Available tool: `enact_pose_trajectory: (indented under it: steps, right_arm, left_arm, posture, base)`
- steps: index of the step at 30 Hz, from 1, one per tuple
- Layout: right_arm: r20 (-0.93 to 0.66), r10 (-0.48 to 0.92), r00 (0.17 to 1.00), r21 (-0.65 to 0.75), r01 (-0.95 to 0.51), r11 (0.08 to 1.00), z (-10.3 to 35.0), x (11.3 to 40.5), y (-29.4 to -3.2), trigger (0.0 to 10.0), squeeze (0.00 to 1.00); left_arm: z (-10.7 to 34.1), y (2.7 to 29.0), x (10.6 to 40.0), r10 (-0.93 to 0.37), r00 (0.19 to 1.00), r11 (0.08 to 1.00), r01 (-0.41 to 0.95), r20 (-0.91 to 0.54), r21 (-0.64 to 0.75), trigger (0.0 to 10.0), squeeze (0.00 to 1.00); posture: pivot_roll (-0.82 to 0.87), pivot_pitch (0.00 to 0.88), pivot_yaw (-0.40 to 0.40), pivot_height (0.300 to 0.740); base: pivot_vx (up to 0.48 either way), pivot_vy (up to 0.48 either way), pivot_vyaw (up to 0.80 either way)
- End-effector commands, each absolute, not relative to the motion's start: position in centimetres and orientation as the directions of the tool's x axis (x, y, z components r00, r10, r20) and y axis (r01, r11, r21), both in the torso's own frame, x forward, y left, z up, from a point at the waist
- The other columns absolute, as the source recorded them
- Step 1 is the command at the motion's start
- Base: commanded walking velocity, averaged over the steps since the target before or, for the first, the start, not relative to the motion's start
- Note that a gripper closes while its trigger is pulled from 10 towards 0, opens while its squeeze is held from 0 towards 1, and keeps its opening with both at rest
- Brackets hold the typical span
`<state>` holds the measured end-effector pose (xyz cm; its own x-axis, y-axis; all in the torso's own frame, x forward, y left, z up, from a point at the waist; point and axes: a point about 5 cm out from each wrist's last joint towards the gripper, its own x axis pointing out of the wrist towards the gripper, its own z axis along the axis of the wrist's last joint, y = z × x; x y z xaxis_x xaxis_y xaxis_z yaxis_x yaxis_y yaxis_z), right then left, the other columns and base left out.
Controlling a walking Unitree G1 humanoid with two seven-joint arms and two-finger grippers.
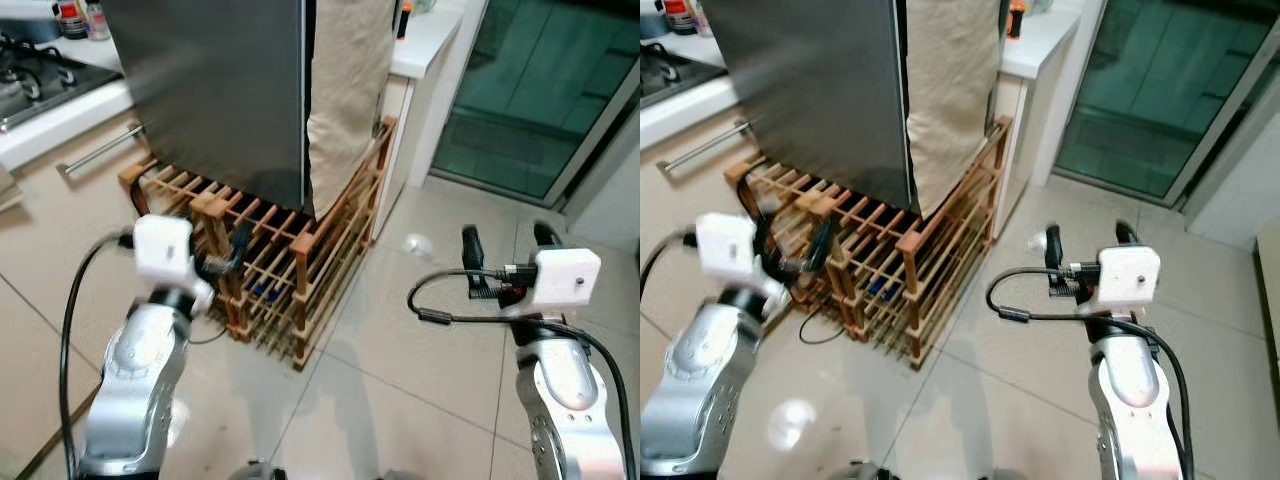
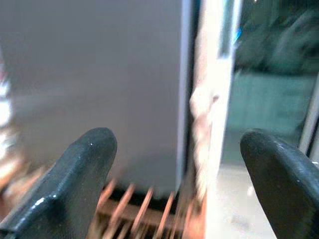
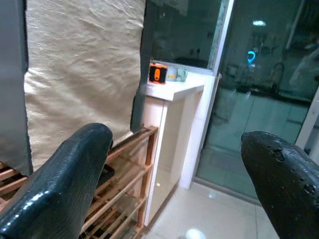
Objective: Restocking fridge
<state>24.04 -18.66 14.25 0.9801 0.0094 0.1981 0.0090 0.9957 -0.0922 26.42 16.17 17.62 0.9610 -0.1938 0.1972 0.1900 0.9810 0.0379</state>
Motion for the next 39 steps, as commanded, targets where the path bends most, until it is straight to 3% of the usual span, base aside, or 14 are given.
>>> enact_pose_trajectory:
  steps: [1, 20, 37, 39]
  right_arm:
    - [0.185, -0.025, 0.982, -0.086, 0.042, 0.995, 14.2, 24.0, -19.1, 10.0, 0.0]
    - [0.183, -0.002, 0.983, -0.093, 0.019, 0.996, 14.4, 25.3, -18.7, 10.0, 0.0]
    - [0.197, 0.021, 0.98, -0.108, 0.001, 0.994, 14.7, 26.8, -18.2, 10.0, 0.0]
    - [0.197, 0.024, 0.98, -0.105, -0.003, 0.994, 14.8, 27.0, -18.2, 10.0, 0.0]
  left_arm:
    - [17.1, 16.1, 26.6, -0.185, 0.969, 0.983, 0.185, 0.161, 0.019, 10.0, 0.0]
    - [17.7, 14.8, 27.6, -0.233, 0.957, 0.972, 0.237, 0.173, -0.003, 10.0, 0.0]
    - [19.7, 14.5, 29.4, -0.252, 0.941, 0.964, 0.263, 0.226, -0.023, 10.0, 0.0]
    - [19.8, 14.6, 31.0, -0.264, 0.952, 0.965, 0.26, 0.153, 0.042, 10.0, 0.0]
  posture:
    - [-0.14, 0.0, 0.022, 0.716]
    - [-0.14, 0.0, 0.021, 0.716]
    - [-0.14, 0.0, 0.025, 0.716]
    - [-0.14, 0.0, 0.017, 0.716]
  base:
    - [0.472, 0.0, 0.0]
    - [0.48, 0.0, 0.0]
    - [0.0, 0.0, -0.08]
    - [0.0, 0.0, 0.0]
